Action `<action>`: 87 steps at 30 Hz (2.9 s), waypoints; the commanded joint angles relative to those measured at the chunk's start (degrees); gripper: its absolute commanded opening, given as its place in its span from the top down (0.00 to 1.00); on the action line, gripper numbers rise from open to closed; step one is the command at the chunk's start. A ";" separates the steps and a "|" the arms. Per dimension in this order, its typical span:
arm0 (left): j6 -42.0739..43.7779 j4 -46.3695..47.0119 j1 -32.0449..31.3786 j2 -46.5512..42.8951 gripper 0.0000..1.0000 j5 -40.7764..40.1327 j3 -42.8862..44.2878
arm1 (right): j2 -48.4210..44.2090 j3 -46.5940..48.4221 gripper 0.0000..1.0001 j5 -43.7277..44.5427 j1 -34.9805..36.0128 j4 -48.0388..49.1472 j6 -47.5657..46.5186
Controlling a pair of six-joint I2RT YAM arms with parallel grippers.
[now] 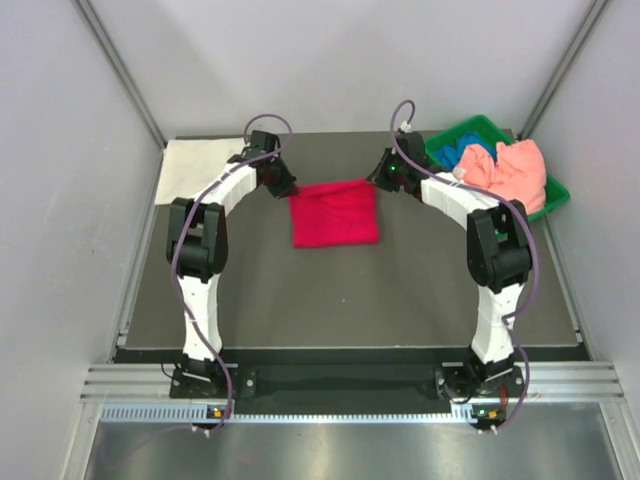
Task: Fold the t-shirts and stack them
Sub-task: Fold the tshirt
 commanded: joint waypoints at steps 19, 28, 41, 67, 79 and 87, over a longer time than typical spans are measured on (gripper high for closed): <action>6.86 6.11 3.06 -1.79 0.60 5.66 6.22 | -6.33 0.57 0.57 2.68 -1.71 -0.88 -4.34; 9.50 14.17 0.08 -12.89 0.61 14.43 -14.70 | -8.89 -7.35 0.55 -15.52 -1.80 -9.93 -19.20; 10.21 14.46 -0.10 2.56 0.64 12.95 0.90 | -4.07 -11.21 0.55 -16.58 -1.80 -13.81 -26.41; 16.97 0.84 3.33 -1.28 0.59 15.77 4.23 | -5.83 -9.39 0.45 -15.96 -5.22 -8.36 -23.60; 19.52 4.17 1.22 -11.84 0.51 11.63 -18.84 | 9.11 6.97 0.37 -17.89 -5.93 -9.51 -26.41; 19.26 7.86 0.07 -8.94 0.50 11.11 -23.40 | 15.71 12.68 0.41 -19.03 -6.10 -6.88 -24.31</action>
